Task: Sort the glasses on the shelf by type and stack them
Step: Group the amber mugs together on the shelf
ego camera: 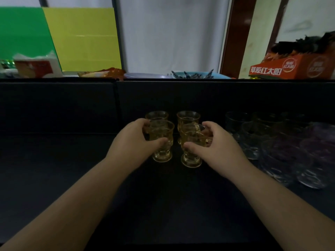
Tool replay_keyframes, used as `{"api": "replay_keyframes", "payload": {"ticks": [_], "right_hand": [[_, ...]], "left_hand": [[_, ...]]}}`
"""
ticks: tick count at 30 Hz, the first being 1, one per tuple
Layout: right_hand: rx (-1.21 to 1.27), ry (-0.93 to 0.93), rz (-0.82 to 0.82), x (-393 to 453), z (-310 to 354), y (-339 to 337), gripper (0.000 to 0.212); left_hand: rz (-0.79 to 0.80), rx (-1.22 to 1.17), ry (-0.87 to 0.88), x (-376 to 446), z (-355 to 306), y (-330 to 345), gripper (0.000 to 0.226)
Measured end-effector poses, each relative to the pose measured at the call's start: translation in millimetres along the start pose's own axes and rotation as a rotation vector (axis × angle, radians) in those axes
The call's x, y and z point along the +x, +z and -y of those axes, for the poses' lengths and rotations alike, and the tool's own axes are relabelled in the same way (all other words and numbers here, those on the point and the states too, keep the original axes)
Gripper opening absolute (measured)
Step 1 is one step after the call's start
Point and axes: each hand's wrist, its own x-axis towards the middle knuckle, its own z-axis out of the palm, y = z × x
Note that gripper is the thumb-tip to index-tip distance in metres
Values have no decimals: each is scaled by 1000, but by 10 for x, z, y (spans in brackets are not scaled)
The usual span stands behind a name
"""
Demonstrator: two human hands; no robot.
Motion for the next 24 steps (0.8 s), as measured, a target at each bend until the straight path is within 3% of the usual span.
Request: {"api": "replay_keyframes", "payload": {"ticks": [4, 9, 12, 15, 18, 24], "right_hand": [[-11, 2, -6, 46, -38, 15, 78], [-28, 7, 11, 87, -43, -16, 73], [-75, 33, 52, 109, -4, -67, 64], [-157, 72, -12, 249, 75, -155, 79], [-305, 120, -25, 520, 230, -238, 80], [-564, 183, 311, 1116, 526, -241, 74]], "left_hand": [[49, -61, 9, 19, 10, -10, 77], [138, -154, 15, 10, 17, -66, 73], [156, -266, -28, 28, 0, -146, 58], [65, -255, -52, 197, 80, -194, 41], [59, -143, -73, 474, 164, -228, 55], [412, 171, 25, 922, 39, -378, 84]]}}
